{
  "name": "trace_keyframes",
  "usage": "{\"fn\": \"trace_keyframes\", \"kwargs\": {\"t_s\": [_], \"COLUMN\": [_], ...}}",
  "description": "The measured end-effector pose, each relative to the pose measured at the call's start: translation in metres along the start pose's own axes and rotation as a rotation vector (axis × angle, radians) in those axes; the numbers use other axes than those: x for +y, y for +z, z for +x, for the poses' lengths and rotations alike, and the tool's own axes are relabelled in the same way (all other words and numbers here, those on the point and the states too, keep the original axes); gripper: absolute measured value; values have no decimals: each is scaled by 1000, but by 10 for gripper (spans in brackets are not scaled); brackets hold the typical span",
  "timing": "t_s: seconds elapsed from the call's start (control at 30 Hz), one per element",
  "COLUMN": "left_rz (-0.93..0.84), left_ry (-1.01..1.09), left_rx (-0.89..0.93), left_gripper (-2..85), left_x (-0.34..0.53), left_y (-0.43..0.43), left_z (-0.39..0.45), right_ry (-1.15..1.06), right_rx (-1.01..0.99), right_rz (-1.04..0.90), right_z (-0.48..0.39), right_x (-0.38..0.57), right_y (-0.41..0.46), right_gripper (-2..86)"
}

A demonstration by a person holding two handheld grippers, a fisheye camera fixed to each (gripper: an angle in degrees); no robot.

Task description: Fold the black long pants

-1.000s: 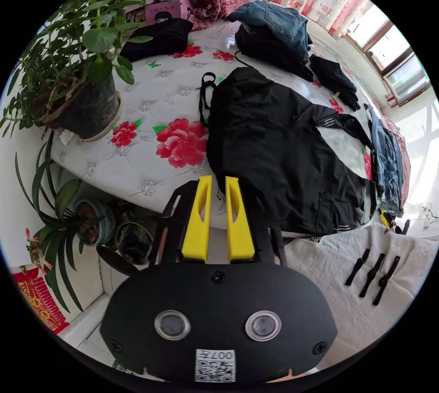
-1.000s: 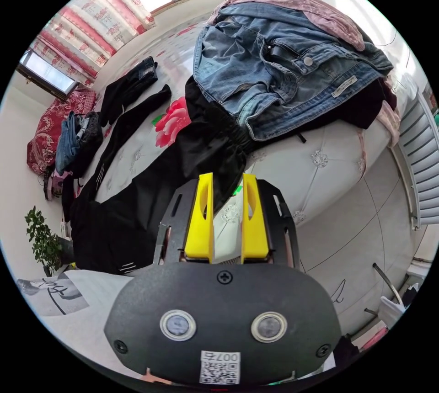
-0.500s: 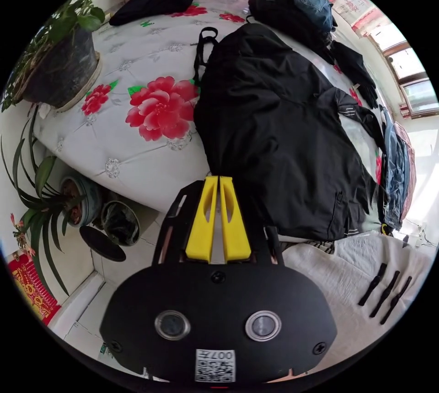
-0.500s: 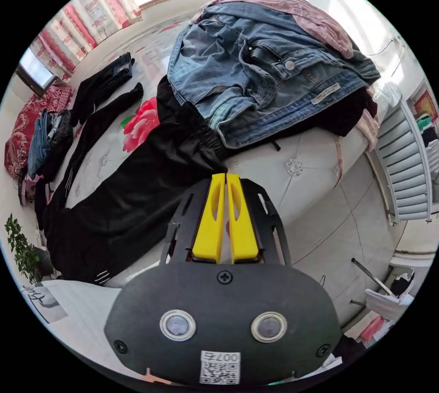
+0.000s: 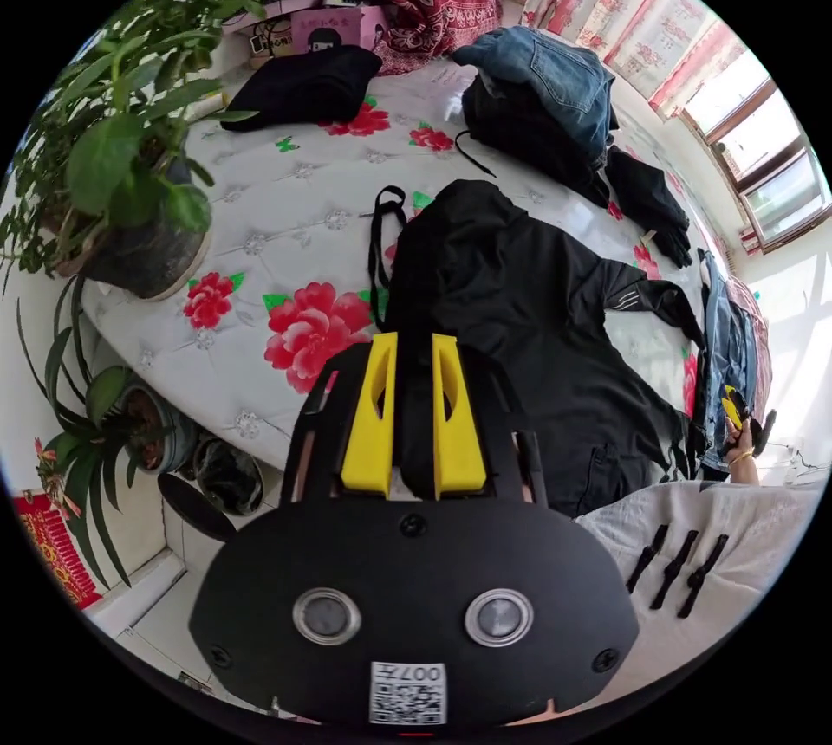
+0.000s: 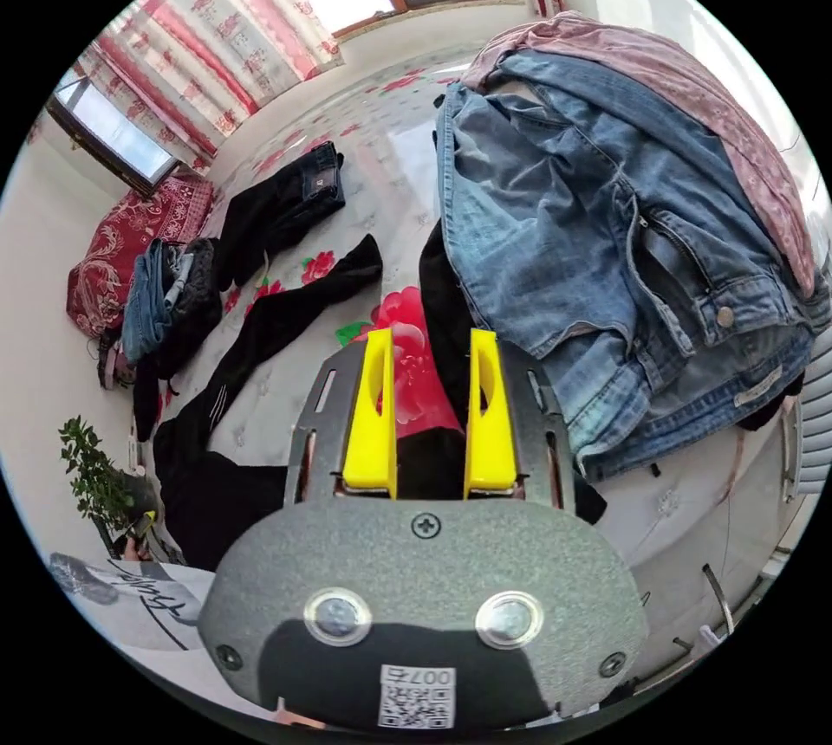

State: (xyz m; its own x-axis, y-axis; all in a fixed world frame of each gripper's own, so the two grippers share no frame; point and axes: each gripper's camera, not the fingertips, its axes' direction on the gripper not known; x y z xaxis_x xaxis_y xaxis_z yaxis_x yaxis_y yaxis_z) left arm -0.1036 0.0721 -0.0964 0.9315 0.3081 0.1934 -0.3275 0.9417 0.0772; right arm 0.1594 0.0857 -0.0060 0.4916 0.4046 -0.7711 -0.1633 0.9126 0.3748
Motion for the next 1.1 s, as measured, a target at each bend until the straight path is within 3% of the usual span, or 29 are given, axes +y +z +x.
{"fn": "trace_keyframes", "kwargs": {"t_s": [0.17, 0.33, 0.4, 0.5, 0.57, 0.67, 0.73, 0.87, 1.0, 1.1], "left_rz": [-26, -105, -161, -187, -175, -148, -145, -131, -92, -6], "left_ry": [-3, -52, -33, 1, 51, 79, 68, 30, 18, 68], "left_rx": [18, -25, -57, -95, -137, -118, -114, -70, -18, -13], "left_gripper": [83, 87, 84, 67, 55, 54, 59, 66, 58, 61], "left_x": [-78, -126, -135, -138, -134, -118, -108, -91, -93, -104], "left_y": [35, 74, 92, 98, 88, 73, 67, 54, 23, -5], "left_z": [28, 24, 22, 23, 26, 23, 18, 4, -3, 0], "right_ry": [103, 232, 183, -5, -195, -348, -327, -108, -75, -190], "right_rx": [-159, -159, -161, -261, -369, -399, -245, 86, 67, 50], "right_rz": [-204, -279, -259, -66, 227, 357, 287, -158, -121, -154], "right_z": [-32, -45, -57, -85, -96, -83, -70, -29, -35, -68], "right_x": [-89, -133, -149, -174, -173, -153, -139, -105, -87, -96], "right_y": [91, 134, 132, 81, 1, -62, -63, 2, 12, 35], "right_gripper": [111, 75, 60, 33, 13, 6, 8, 34, 53, 66]}}
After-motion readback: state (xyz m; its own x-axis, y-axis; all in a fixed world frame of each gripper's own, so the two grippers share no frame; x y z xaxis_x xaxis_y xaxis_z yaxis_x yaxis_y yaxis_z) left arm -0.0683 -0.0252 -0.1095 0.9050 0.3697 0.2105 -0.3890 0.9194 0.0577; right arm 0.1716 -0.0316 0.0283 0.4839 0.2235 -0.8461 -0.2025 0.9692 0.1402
